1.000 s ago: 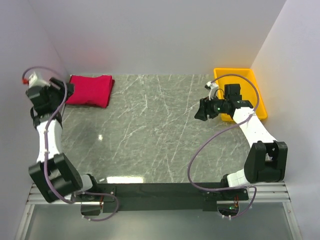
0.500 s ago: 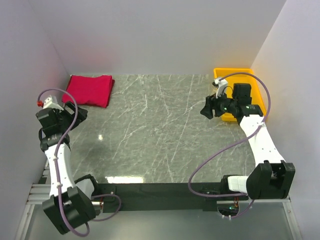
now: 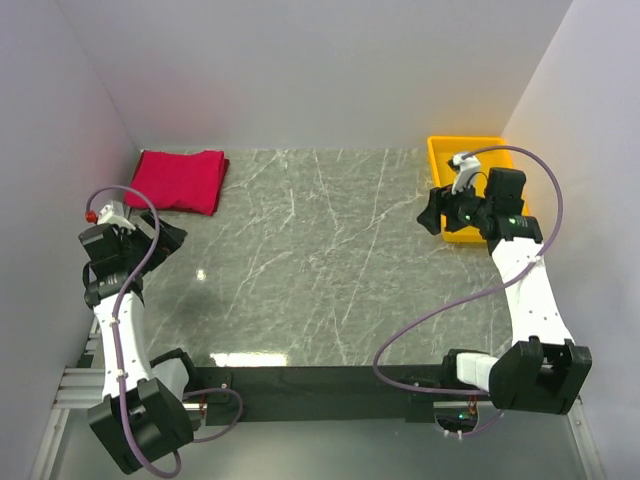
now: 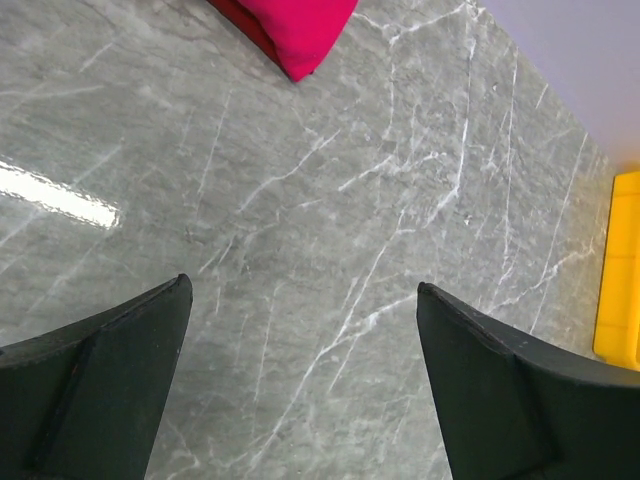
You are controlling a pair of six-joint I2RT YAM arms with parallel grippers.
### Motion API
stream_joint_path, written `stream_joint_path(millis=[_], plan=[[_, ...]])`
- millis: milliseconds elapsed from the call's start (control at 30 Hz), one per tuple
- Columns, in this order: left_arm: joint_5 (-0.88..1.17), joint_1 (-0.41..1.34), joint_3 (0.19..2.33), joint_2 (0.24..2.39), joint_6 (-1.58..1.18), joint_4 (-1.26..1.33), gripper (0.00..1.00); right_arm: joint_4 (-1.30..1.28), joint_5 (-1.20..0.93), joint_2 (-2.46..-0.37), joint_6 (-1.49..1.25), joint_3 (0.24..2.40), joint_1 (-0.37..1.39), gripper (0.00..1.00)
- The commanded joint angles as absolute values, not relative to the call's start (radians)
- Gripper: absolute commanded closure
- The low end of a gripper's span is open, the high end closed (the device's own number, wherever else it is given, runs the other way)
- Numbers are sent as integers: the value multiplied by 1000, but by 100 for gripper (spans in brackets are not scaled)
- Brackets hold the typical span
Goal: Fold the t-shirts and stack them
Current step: Neatly place the folded tshirt to the corner
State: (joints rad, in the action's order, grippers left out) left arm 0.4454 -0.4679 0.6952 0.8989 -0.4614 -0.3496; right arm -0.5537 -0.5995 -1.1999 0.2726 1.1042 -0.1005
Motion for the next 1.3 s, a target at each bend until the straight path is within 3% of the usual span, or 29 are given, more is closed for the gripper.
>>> stream_joint_path(millis=[0, 100, 167, 233, 533, 1233, 1267], plan=[[479, -456, 724, 885, -471, -354, 1, -525, -588, -1137, 236, 1092, -136, 26], [477, -445, 726, 887, -486, -354, 1, -489, -563, -1114, 189, 1072, -155, 25], [469, -439, 729, 887, -486, -356, 1, -474, -552, -1109, 150, 1066, -173, 13], [447, -428, 745, 888, -470, -373, 1, -462, -520, -1117, 108, 1060, -181, 10], [315, -377, 822, 896, -396, -422, 1, -428, -512, -1146, 35, 1039, -233, 9], [325, -374, 811, 893, -385, -382, 1, -356, -318, -1054, 20, 966, -235, 9], [324, -374, 810, 893, -387, -382, 0, -350, -318, -1055, 17, 966, -233, 1]])
